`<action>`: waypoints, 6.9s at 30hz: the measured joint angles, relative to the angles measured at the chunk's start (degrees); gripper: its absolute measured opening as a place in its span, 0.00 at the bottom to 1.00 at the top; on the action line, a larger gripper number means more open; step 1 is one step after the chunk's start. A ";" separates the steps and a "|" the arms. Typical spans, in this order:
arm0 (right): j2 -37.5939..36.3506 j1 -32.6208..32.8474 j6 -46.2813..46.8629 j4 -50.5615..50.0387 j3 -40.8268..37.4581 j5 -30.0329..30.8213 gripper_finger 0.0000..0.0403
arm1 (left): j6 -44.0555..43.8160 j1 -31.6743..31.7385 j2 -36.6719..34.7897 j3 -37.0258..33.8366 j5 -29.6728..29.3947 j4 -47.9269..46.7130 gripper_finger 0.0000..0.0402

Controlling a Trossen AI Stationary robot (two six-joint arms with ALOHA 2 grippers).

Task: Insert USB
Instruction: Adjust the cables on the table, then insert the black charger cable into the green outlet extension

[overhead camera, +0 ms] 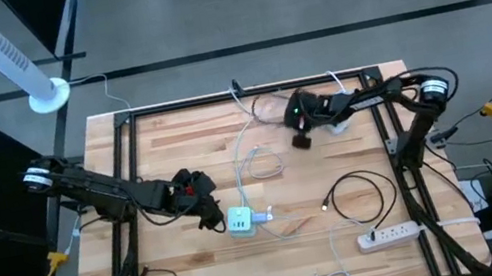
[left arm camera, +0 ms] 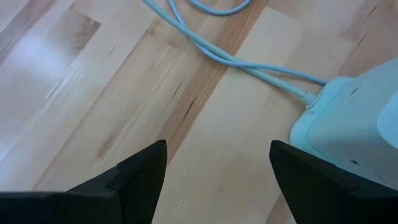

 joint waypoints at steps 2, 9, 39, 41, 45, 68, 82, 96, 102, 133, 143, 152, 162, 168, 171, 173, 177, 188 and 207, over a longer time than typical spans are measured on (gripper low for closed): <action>-1.53 0.45 -0.85 1.50 0.40 0.95 0.00 | -0.22 0.00 0.00 0.00 0.01 -0.04 0.68; -2.80 0.41 -1.60 0.96 0.20 -3.14 0.00 | -0.55 0.14 0.00 0.00 0.00 -0.17 0.68; -10.32 3.01 -2.91 -5.79 -1.12 -2.08 0.00 | 4.44 47.22 3.12 8.93 15.59 -26.35 0.68; -12.88 3.94 -2.92 -7.00 -2.31 -2.27 0.00 | 5.20 46.23 3.65 8.66 20.69 -27.63 0.68; -18.49 5.39 -2.20 -6.98 -4.70 -2.28 0.00 | 5.11 40.20 4.58 8.24 27.50 -27.99 0.68; -25.89 8.27 3.34 -0.85 -6.77 -11.32 0.00 | -14.07 -34.25 7.90 8.26 25.82 -13.85 0.68; -25.89 12.52 4.02 -0.76 -6.82 -11.30 0.00 | -7.22 -35.56 15.74 8.24 36.07 -15.69 0.68; -25.89 13.16 3.85 -1.32 -7.11 -11.28 0.00 | 0.02 -35.06 18.10 8.26 35.02 -14.72 0.68; -25.87 13.25 4.43 -1.68 -7.30 -11.28 0.00 | 0.37 -32.83 18.08 8.28 31.04 -12.10 0.68; -25.82 13.34 3.03 -4.98 -8.11 -11.17 0.00 | 0.47 -25.84 18.15 10.00 39.52 -11.88 0.68; -25.76 13.34 1.76 -2.78 -9.14 -11.17 0.00 | -5.07 -32.73 18.16 9.66 42.01 -13.41 0.68; -25.74 13.32 1.77 -1.66 -10.86 -11.23 0.00 | -3.25 -32.98 17.94 9.31 42.16 -21.92 0.68; -25.74 13.32 1.77 -1.62 -11.36 -11.21 0.00 | -1.99 -33.99 18.47 5.40 41.91 -14.48 0.68; -25.74 13.26 1.34 -1.19 -11.45 -10.82 0.00 | 2.21 -31.09 18.78 6.24 36.81 -15.18 0.68; -25.74 13.19 1.33 0.73 -11.45 -10.83 0.00 | 6.12 -28.70 18.74 6.29 32.94 -14.60 0.68; -25.74 13.19 1.35 1.09 -11.45 -10.83 0.00 | 7.35 -27.03 18.62 6.39 29.27 -14.12 0.68; -25.74 13.19 1.35 1.28 -11.45 -10.84 0.00 | 11.37 -22.92 17.64 6.87 25.31 -13.37 0.68; -25.74 13.19 2.03 1.38 -11.45 -10.79 0.00 | 15.26 -11.82 13.15 10.47 16.40 -13.23 0.68; -25.74 13.19 -0.21 1.42 -11.45 -10.79 0.00 | 0.32 -18.74 15.24 9.37 39.46 -0.45 0.68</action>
